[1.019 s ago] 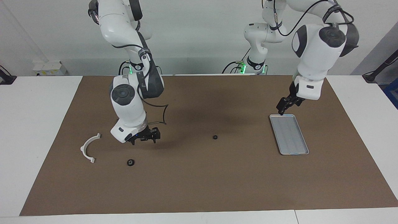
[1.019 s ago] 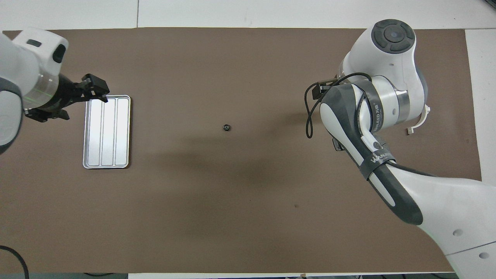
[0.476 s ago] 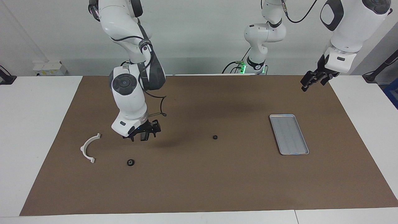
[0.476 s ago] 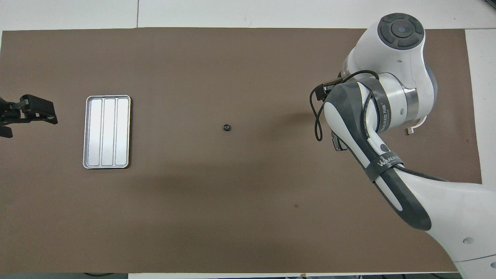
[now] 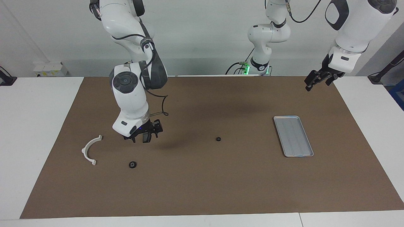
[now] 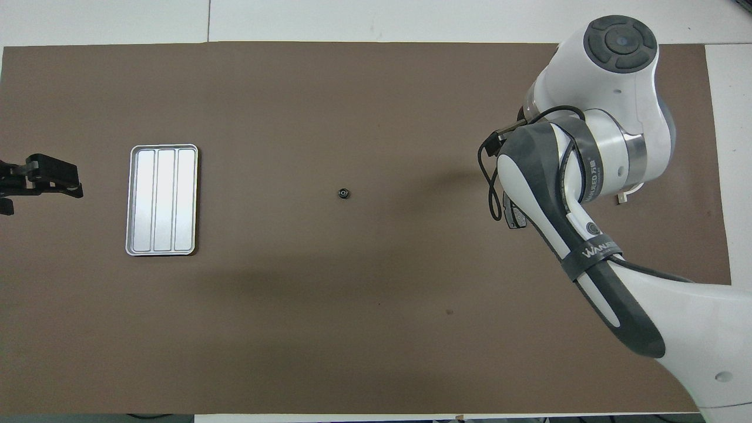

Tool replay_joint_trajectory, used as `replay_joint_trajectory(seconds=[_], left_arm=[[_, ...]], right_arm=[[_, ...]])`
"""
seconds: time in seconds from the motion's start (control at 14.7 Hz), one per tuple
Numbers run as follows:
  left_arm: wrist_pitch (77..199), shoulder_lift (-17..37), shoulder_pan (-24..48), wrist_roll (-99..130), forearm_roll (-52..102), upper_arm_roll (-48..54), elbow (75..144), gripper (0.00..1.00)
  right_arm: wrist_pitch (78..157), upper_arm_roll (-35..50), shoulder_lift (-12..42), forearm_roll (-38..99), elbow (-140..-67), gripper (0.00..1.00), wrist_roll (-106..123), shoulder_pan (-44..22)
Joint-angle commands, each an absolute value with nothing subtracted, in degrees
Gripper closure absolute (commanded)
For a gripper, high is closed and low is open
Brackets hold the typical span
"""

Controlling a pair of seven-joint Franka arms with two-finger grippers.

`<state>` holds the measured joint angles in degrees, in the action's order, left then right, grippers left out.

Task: Place bearing gear from tray to pile
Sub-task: 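Return the left gripper to rest while the right gripper reaches the ring, then grasp the center black ring with the right gripper and lift it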

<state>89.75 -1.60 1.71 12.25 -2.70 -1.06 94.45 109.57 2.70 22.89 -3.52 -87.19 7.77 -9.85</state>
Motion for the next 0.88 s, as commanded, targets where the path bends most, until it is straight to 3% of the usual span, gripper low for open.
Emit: replay_joint_trajectory(seconds=[0.0,0.07,0.2,0.54,0.82], left_arm=[[88.3,-3.4,-0.2,11.0,-1.8,-0.6,96.4,0.00],[86.2,-2.7,-0.3,9.9,-0.2,-0.7,95.4,0.00],[85.2,-2.5,0.4,8.8,0.9,-0.4,93.1,0.00],[88.8,-3.3,2.1,8.6,0.9,-0.6,96.1,0.00],[91.1,-4.0,2.1,7.6,0.9,-0.7,97.8,0.00]], right_arm=[[109.8,3.4,21.5,1.0,-88.9,0.09,5.1,-9.1],[109.6,3.5,21.5,1.0,-88.9,0.10,-2.5,-10.1],[110.0,3.5,21.7,1.1,-88.9,0.00,-16.2,-13.5],[111.5,3.3,24.2,0.7,-87.6,0.00,-41.2,-23.2],[111.3,3.2,32.8,0.2,-78.9,0.00,-57.9,-29.5]])
